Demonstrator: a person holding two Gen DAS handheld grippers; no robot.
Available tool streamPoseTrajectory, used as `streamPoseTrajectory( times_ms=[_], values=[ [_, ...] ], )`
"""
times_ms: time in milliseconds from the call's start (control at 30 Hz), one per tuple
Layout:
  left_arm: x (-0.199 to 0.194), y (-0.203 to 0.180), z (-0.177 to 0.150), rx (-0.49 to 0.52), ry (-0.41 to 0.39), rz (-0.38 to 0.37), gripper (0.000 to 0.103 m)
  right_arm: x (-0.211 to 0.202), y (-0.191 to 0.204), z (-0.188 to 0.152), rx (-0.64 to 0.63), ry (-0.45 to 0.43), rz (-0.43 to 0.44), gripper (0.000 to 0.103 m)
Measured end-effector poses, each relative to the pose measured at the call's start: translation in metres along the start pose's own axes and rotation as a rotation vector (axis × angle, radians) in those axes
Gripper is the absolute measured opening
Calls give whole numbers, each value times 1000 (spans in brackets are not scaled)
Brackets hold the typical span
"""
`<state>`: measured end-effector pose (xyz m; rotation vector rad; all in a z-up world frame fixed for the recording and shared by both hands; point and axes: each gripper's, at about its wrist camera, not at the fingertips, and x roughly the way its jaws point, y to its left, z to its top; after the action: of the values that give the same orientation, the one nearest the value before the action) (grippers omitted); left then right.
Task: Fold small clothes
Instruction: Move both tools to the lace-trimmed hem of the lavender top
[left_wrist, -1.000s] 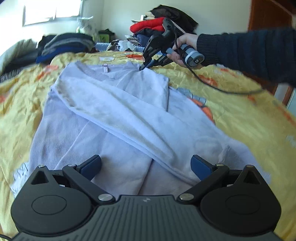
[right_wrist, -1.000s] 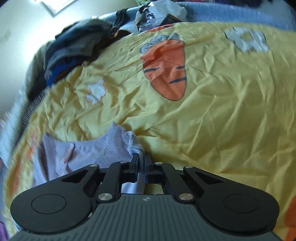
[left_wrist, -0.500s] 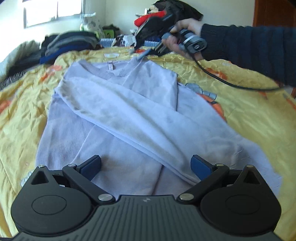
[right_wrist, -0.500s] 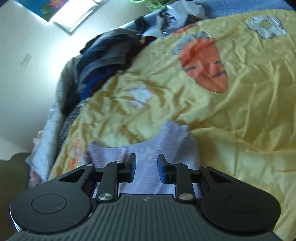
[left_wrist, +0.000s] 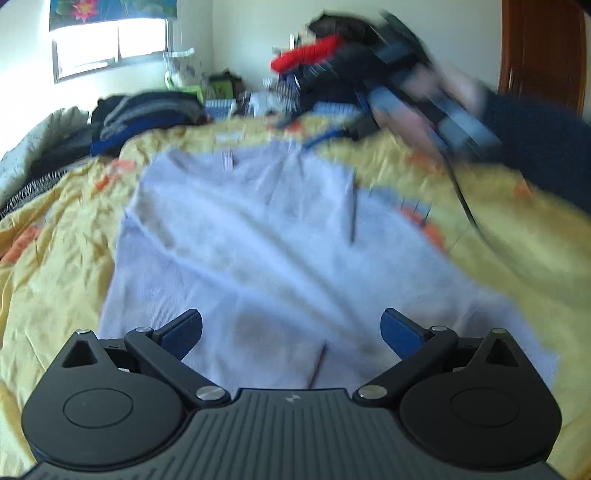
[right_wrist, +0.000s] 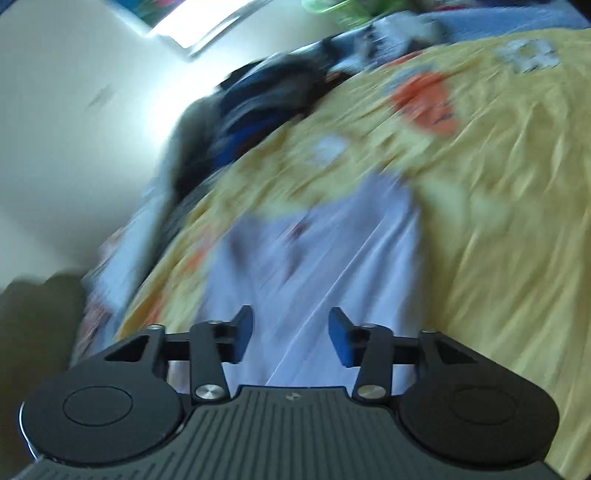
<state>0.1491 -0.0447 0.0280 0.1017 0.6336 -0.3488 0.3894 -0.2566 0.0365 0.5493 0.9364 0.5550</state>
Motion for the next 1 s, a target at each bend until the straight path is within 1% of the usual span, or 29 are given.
streamPoseTrajectory(
  times_ms=[33,67,133,167,267,300,333,400,467,500,533,567,600,733,833,867,900,967,1000],
  values=[
    [-1,0,3,-7,-3,-5,103,-8,5,-21,-11,21,30,54],
    [1,1,7,-13,0,-9,103,-15,8,-41,-17,36,39,54],
    [11,4,9,-33,28,11,103,-26,8,-79,-3,66,54,53],
    [18,5,9,-49,57,22,103,-28,8,-93,-7,83,40,53],
    [37,8,4,-72,139,52,103,-30,16,-129,-96,89,-77,53],
    [38,5,2,-51,125,69,103,-33,18,-138,-132,55,-81,54],
    [38,3,1,-38,114,76,103,-36,19,-143,-147,36,-81,54],
    [38,3,-3,-47,110,84,103,-40,20,-144,-144,18,-104,54],
    [38,3,-3,-53,111,89,103,-50,20,-145,-94,10,-137,58],
    [38,3,-3,-55,112,91,103,-56,21,-146,-69,-3,-141,58],
    [39,3,-3,-55,112,93,103,-59,23,-146,-44,-20,-117,63],
    [39,3,-3,-55,111,95,103,-66,26,-149,-33,-31,-89,69],
    [40,3,-4,-56,109,95,103,-72,29,-153,-35,-34,-67,72],
    [40,2,-5,-50,93,97,103,-75,41,-170,-56,1,-58,73],
    [38,1,-10,-46,68,94,103,-67,35,-185,-30,57,-82,73],
    [39,2,-10,-49,65,91,103,-65,32,-191,-22,63,-74,73],
    [39,3,-9,-49,64,88,103,-68,29,-195,-31,24,-56,73],
    [37,4,-9,-48,65,86,103,-72,26,-197,1,13,-46,73],
    [34,4,-7,-49,72,92,103,-76,24,-196,44,16,-44,73]
  ],
)
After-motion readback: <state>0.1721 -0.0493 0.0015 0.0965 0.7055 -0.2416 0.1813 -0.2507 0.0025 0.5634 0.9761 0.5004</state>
